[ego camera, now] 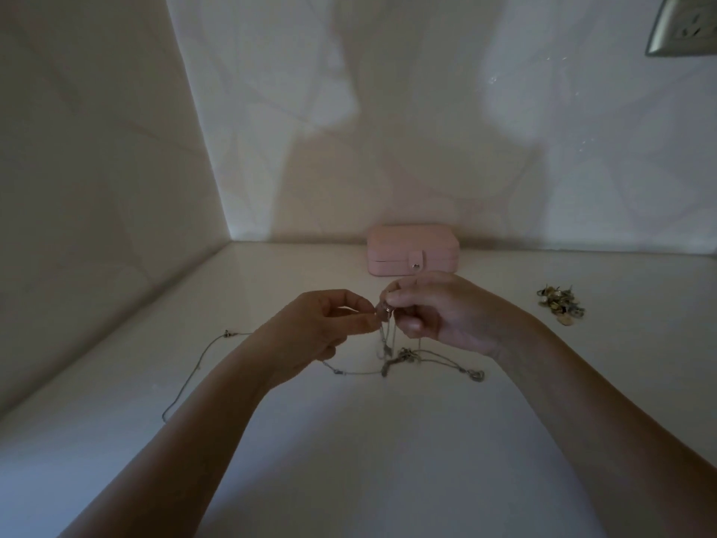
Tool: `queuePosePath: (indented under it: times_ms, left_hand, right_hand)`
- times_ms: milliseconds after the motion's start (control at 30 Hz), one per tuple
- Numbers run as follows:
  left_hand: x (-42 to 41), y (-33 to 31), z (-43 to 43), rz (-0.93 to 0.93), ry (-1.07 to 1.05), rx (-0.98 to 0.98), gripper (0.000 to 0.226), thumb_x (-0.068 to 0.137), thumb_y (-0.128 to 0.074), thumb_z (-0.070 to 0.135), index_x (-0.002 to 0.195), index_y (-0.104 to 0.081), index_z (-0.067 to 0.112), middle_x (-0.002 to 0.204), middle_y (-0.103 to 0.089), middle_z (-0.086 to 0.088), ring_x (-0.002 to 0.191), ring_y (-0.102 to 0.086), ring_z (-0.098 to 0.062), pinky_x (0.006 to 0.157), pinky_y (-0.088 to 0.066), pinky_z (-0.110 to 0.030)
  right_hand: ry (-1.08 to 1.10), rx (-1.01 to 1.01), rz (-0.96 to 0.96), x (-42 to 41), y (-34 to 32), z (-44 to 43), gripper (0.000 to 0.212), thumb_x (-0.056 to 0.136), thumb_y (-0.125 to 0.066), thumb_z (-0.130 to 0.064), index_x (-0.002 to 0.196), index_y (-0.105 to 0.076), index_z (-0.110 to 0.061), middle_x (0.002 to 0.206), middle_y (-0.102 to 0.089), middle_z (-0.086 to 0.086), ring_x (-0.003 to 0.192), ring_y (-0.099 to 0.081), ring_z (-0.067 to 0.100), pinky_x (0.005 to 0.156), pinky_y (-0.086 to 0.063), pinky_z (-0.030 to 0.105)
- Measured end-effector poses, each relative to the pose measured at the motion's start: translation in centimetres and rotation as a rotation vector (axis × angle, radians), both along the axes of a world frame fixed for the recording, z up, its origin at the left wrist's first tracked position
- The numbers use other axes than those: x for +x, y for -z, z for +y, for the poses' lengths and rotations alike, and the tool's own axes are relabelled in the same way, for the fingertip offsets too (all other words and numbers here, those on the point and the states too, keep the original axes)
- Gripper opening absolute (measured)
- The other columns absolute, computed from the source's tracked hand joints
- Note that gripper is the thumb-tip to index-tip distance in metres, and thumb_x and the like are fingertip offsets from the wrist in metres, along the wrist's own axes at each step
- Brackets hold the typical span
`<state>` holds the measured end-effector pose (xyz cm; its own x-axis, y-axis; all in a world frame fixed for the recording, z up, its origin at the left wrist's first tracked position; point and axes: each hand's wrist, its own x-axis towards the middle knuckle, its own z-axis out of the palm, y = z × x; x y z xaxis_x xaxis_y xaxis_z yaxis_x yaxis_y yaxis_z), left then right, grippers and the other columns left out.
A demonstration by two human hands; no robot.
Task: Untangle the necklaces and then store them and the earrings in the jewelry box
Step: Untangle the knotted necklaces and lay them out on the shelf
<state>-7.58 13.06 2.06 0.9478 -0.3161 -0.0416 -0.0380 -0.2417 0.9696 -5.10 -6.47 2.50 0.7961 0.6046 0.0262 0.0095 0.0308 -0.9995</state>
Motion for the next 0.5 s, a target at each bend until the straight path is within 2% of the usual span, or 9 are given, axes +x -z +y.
queuePosePath:
  times_ms: [100, 167, 233, 333, 433, 500]
  left_hand:
    - [-0.2, -0.27, 0.17, 0.118, 0.154, -0.029, 0.029, 0.071, -0.071, 0.024, 0.095, -0.065, 0.011, 0.081, -0.066, 0.0, 0.048, -0.023, -0.006, 0.04, -0.021, -0.012]
    - [-0.36, -0.44, 0.21, 0.168, 0.196, -0.034, 0.04, 0.072, -0.068, 0.021, 0.109, -0.061, 0.006, 0.089, -0.071, 0.0, 0.049, -0.024, -0.004, 0.039, -0.023, -0.011]
    - [-0.5, -0.45, 0.2, 0.2, 0.219, -0.05, 0.039, 0.071, -0.068, 0.017, 0.108, -0.059, 0.008, 0.084, -0.071, 0.002, 0.049, -0.027, -0.003, 0.039, -0.024, -0.011]
    - [-0.68, -0.37, 0.07, 0.185, 0.245, -0.028, 0.031, 0.07, -0.068, 0.015, 0.099, -0.061, 0.012, 0.069, -0.058, 0.007, 0.049, -0.031, -0.002, 0.04, -0.024, -0.011]
    - [-0.67, -0.42, 0.17, 0.167, 0.256, 0.0, 0.022, 0.07, -0.069, 0.014, 0.091, -0.063, 0.013, 0.062, -0.051, 0.01, 0.049, -0.031, -0.002, 0.041, -0.024, -0.012]
    - [-0.66, -0.42, 0.28, 0.146, 0.269, 0.029, 0.015, 0.073, -0.075, 0.013, 0.081, -0.063, 0.017, 0.06, -0.047, 0.01, 0.049, -0.031, -0.002, 0.041, -0.024, -0.012]
  right_hand:
    - [-0.07, 0.0, 0.029, -0.15, -0.03, 0.02, 0.011, 0.082, -0.061, -0.011, 0.073, -0.068, -0.01, 0.068, -0.059, 0.008, 0.049, -0.039, 0.01, 0.046, -0.032, 0.014]
    - [-0.082, -0.048, -0.014, -0.32, -0.22, -0.12, 0.009, 0.083, -0.065, -0.012, 0.075, -0.066, -0.012, 0.062, -0.056, 0.003, 0.048, -0.035, 0.009, 0.044, -0.027, 0.014]
    - [-0.077, -0.065, -0.047, -0.39, -0.41, -0.28, 0.008, 0.083, -0.065, -0.015, 0.075, -0.066, -0.013, 0.059, -0.05, -0.001, 0.045, -0.031, 0.005, 0.043, -0.024, 0.013]
    - [-0.066, -0.064, -0.068, -0.39, -0.54, -0.35, 0.01, 0.08, -0.062, -0.018, 0.072, -0.066, -0.016, 0.056, -0.041, -0.003, 0.047, -0.027, 0.004, 0.043, -0.02, 0.014]
    - [-0.072, -0.085, -0.095, -0.41, -0.66, -0.39, 0.008, 0.071, -0.07, -0.024, 0.065, -0.066, -0.02, 0.053, -0.029, -0.007, 0.046, -0.021, 0.004, 0.041, -0.018, 0.014]
    - [-0.083, -0.088, -0.09, -0.39, -0.69, -0.46, 0.014, 0.065, -0.07, -0.03, 0.066, -0.064, -0.017, 0.051, -0.028, -0.009, 0.044, -0.02, 0.003, 0.04, -0.018, 0.013]
